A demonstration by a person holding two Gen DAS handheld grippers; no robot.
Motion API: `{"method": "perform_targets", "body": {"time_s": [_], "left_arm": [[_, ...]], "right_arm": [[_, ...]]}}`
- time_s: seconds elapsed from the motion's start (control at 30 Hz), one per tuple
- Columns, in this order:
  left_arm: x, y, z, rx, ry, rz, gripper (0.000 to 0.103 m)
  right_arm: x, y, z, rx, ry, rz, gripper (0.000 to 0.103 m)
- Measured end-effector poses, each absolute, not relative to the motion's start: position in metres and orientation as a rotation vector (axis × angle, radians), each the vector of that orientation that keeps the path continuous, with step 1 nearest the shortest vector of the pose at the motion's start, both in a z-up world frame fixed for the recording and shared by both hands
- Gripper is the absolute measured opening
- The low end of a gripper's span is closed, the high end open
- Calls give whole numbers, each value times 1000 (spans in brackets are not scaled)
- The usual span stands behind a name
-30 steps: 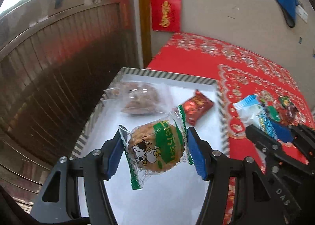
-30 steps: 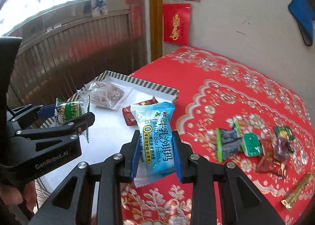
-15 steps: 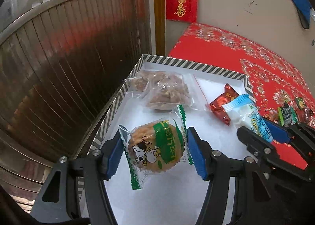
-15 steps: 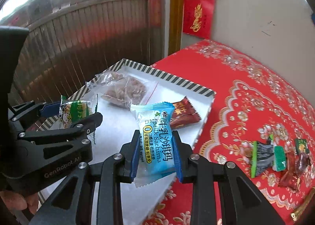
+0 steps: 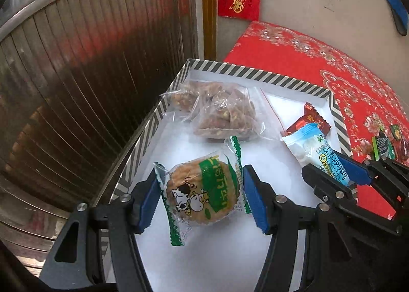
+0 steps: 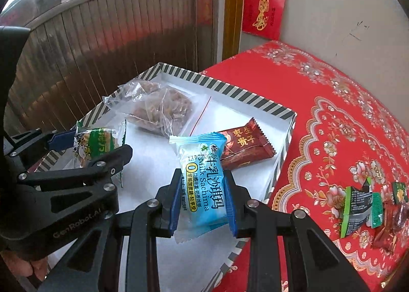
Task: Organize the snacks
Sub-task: 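Carry the cookie packet and blue candy into the white tray with both tools, then open both tools to release the snacks and move back toward the pile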
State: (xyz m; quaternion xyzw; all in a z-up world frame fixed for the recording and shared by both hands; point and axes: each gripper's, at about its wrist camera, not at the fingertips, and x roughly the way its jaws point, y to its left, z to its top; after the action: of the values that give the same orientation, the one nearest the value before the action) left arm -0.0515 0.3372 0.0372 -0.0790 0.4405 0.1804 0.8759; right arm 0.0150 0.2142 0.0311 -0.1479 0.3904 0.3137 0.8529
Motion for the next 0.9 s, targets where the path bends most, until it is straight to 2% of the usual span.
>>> {"method": "perform_targets", "body": {"time_s": [0.3, 0.53, 0.6, 0.73, 0.9], "left_arm": [[-44, 339, 32, -158, 954, 383, 65], [-44, 344, 29, -159, 978, 408, 78], [-46, 346, 29, -156, 979, 418, 81], [-50, 351, 30, -184, 989, 427, 82], [-61, 347, 40, -182, 961, 421, 83]], "right_arm": [[21, 217, 21, -309, 860, 662, 30], [25, 214, 18, -279, 876, 668, 30], [25, 214, 19, -271, 883, 670, 32], [22, 209, 23, -239, 883, 679, 44], [13, 202, 29, -221, 870, 697, 45]]}}
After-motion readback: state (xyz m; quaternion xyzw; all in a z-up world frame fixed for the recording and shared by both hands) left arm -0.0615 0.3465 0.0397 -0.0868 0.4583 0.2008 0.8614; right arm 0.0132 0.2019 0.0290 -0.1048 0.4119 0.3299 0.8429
